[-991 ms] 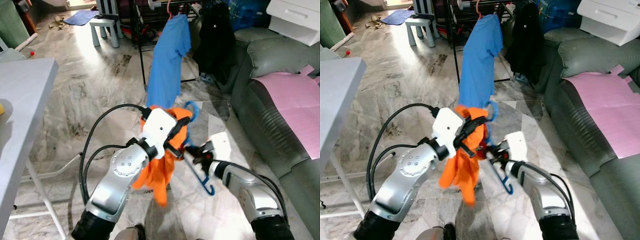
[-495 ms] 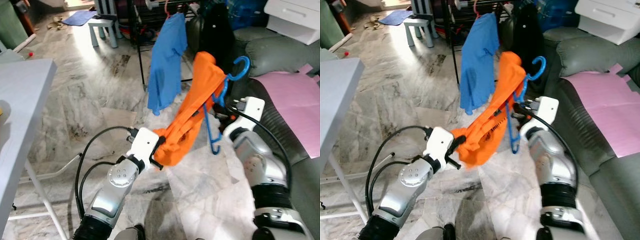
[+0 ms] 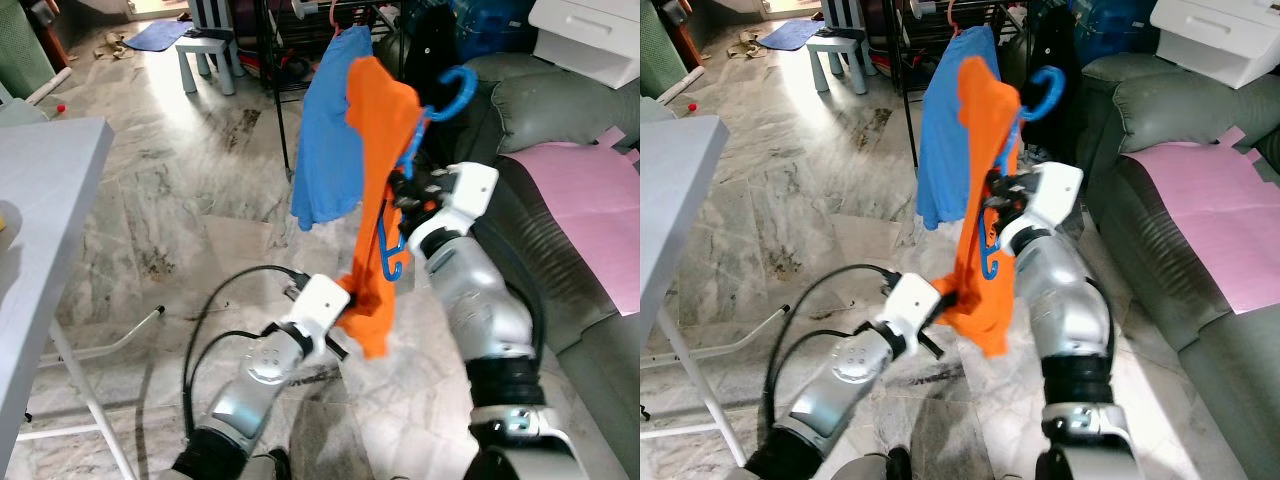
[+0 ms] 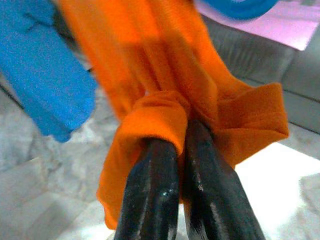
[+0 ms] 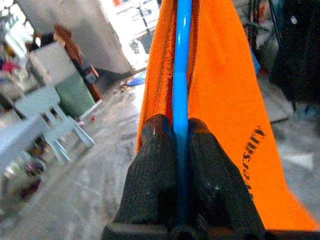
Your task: Hang hanger
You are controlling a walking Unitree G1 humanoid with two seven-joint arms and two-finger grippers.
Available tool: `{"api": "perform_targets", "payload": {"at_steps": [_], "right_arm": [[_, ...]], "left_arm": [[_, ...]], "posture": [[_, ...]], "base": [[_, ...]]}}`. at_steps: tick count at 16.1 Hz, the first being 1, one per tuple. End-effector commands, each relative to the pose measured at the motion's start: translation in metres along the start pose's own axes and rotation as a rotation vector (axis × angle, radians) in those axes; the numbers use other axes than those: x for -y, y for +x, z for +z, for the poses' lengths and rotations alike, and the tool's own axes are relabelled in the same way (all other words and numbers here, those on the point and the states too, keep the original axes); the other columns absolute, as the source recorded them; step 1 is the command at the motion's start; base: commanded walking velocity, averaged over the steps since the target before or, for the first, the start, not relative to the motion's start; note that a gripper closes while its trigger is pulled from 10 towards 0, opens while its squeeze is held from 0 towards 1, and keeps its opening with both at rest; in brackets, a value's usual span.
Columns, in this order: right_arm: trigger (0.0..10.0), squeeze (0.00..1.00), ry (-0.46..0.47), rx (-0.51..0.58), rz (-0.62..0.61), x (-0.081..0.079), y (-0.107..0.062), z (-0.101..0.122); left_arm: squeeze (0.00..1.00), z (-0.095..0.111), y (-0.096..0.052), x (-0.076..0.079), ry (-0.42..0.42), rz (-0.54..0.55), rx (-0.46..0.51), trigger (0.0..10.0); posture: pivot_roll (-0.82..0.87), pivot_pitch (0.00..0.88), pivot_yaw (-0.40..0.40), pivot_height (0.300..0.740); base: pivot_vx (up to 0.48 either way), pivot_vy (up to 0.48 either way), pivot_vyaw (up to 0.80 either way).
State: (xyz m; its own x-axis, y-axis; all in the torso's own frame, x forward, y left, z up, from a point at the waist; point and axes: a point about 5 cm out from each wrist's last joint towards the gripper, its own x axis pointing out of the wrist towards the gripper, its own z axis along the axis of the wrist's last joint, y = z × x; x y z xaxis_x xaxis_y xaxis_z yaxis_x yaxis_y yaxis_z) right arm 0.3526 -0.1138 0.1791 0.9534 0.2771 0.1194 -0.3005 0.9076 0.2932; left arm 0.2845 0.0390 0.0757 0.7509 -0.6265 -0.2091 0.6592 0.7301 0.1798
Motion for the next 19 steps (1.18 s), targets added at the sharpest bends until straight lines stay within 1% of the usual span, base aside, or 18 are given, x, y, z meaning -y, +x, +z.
{"api": "perform_targets", "payload": {"at_steps": [1,2,3,4,5,6,7,8,9,10,11,12,14,15,16,17,18,19], "right_arm": [[10.0,0.00,-0.069,0.112,0.061,-0.013,0.001,0.021],[10.0,0.00,-0.128,0.101,0.064,-0.018,-0.001,0.013],[10.0,0.00,-0.166,0.085,0.087,-0.020,-0.003,0.008],[10.0,0.00,-0.154,0.087,0.104,-0.022,-0.004,0.005],[10.0,0.00,-0.155,0.095,0.086,-0.019,-0.005,0.002],[10.0,0.00,-0.160,0.086,0.087,-0.016,-0.007,-0.003],[10.0,0.00,-0.179,0.079,0.065,-0.010,-0.009,-0.007],[10.0,0.00,-0.200,0.067,0.057,-0.005,-0.011,-0.010],[10.0,0.00,-0.210,0.038,0.040,0.003,-0.012,-0.016],[10.0,0.00,-0.215,0.027,0.019,0.008,-0.014,-0.019],[10.0,0.00,-0.211,0.012,-0.007,0.017,-0.017,-0.024],[10.0,0.00,-0.224,0.015,-0.016,0.021,-0.018,-0.025],[10.0,0.00,-0.250,0.011,-0.023,0.023,-0.017,-0.028],[10.0,0.00,-0.277,0.001,0.001,0.023,-0.018,-0.030],[10.0,0.00,-0.259,-0.011,0.041,0.022,-0.019,-0.031],[10.0,0.00,-0.255,-0.022,0.073,0.022,-0.022,-0.033],[10.0,0.00,-0.249,-0.044,0.106,0.024,-0.024,-0.036],[10.0,0.00,-0.260,-0.075,0.178,0.026,-0.031,-0.041]], "left_arm": [[1.00,-0.016,-0.003,0.003,-0.016,-0.017,-0.068,10.0],[1.00,-0.015,-0.002,0.004,-0.019,-0.036,-0.060,10.0],[1.00,-0.015,-0.002,0.004,-0.025,-0.029,-0.059,10.0],[1.00,-0.013,-0.002,0.007,-0.081,-0.067,-0.039,10.0],[1.00,-0.008,-0.002,0.008,-0.063,-0.084,-0.009,10.0],[1.00,-0.003,-0.003,0.011,-0.039,-0.125,0.023,10.0],[1.00,-0.001,-0.004,0.013,-0.019,-0.163,0.032,10.0],[1.00,-0.004,-0.007,0.015,0.018,-0.210,0.015,10.0],[1.00,-0.006,-0.011,0.014,0.027,-0.244,0.004,10.0],[1.00,-0.006,-0.013,0.013,0.006,-0.251,0.006,10.0],[1.00,-0.007,-0.017,0.008,-0.012,-0.255,0.010,10.0],[1.00,-0.008,-0.019,0.004,-0.035,-0.231,0.024,10.0],[1.00,-0.009,-0.021,0.001,-0.039,-0.213,0.033,10.0],[1.00,-0.008,-0.023,-0.001,-0.040,-0.197,0.050,10.0],[1.00,-0.006,-0.026,-0.005,-0.029,-0.156,0.074,10.0],[1.00,-0.005,-0.029,-0.017,0.016,-0.082,0.089,10.0],[1.00,-0.006,-0.033,-0.026,0.034,-0.043,0.089,10.0],[1.00,-0.008,-0.038,-0.036,0.085,-0.013,0.068,10.0]], "posture": [[-0.08,0.086,0.011,0.740],[-0.08,0.084,0.012,0.740],[-0.08,0.084,0.012,0.740],[-0.08,0.083,0.013,0.740],[-0.07,0.082,0.014,0.740],[-0.07,0.080,0.014,0.740],[-0.07,0.079,0.013,0.740],[-0.07,0.079,0.013,0.740],[-0.07,0.080,0.011,0.740],[-0.07,0.081,0.011,0.740],[-0.07,0.082,0.010,0.740],[-0.06,0.082,0.011,0.740],[-0.06,0.082,0.011,0.740],[-0.06,0.083,0.014,0.740],[-0.06,0.084,0.015,0.740],[-0.06,0.086,0.014,0.740],[-0.06,0.086,0.013,0.740],[-0.05,0.090,0.011,0.740]], "base": [[0.000,0.000,0.00],[0.000,0.000,0.00],[0.000,0.000,0.00],[0.000,0.000,0.00],[0.000,0.000,0.00],[0.000,0.000,0.00],[0.000,0.000,0.00],[0.000,0.000,0.00],[0.000,0.000,0.00],[0.000,0.000,0.00],[0.000,0.000,0.00],[0.000,0.000,0.00],[0.000,0.000,0.00],[0.000,0.000,0.00],[0.000,0.000,0.00],[0.000,0.000,0.00],[0.000,0.000,0.00],[0.000,0.000,0.00]]}}
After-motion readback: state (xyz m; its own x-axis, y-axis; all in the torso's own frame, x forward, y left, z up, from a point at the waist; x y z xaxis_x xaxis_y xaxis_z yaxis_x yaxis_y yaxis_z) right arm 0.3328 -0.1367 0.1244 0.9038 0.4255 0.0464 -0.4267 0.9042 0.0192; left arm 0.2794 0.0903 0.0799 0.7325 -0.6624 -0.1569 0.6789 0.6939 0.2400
